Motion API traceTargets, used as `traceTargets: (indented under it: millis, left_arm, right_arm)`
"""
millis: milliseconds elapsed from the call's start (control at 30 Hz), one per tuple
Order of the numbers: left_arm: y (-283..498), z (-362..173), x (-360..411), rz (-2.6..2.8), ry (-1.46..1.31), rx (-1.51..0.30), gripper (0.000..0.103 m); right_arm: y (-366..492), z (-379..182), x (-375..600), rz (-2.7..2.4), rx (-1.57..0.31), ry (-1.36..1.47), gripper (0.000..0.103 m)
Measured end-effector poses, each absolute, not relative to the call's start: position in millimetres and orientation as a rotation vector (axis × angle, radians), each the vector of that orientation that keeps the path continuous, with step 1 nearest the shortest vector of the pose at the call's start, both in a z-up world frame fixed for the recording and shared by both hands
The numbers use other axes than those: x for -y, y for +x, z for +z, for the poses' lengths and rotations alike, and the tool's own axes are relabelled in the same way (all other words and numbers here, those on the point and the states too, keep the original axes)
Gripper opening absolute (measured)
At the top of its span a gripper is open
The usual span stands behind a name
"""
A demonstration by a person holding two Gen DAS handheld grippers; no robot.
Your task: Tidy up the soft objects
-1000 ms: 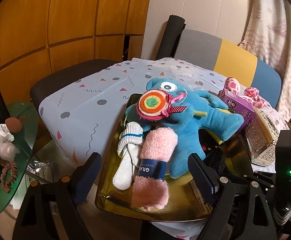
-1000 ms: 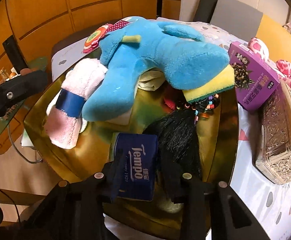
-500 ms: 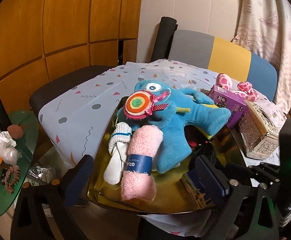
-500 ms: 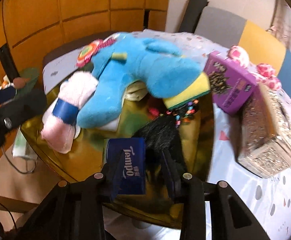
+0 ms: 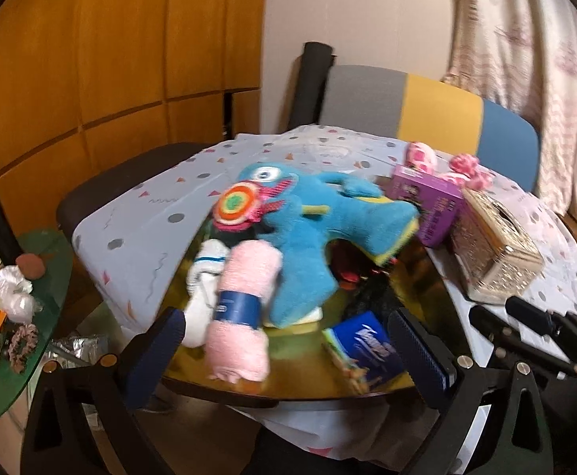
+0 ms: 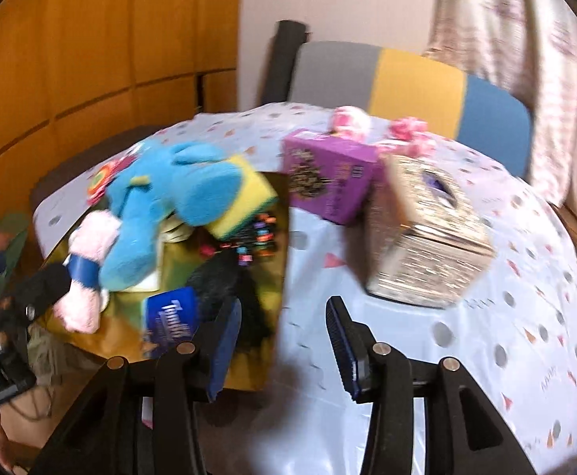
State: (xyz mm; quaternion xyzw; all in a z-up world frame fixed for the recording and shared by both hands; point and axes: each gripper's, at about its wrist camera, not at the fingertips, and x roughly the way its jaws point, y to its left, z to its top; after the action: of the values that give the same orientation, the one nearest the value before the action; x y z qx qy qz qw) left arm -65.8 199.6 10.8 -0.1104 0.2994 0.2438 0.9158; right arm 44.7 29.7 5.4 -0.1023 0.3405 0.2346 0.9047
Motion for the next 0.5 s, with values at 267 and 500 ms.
traceTargets:
  millis: [267,500]
  left_arm:
    - [-60,9,-168,0.457,-0.153,-0.628,0.103]
    - [-62,10,-168,0.462,-0.163,-0.625,0.103]
  right_arm:
    - [49,11,1,0.404,-0.702,-0.135,0.045]
    - [47,9,0,0.404,-0.703,-0.137,0.045]
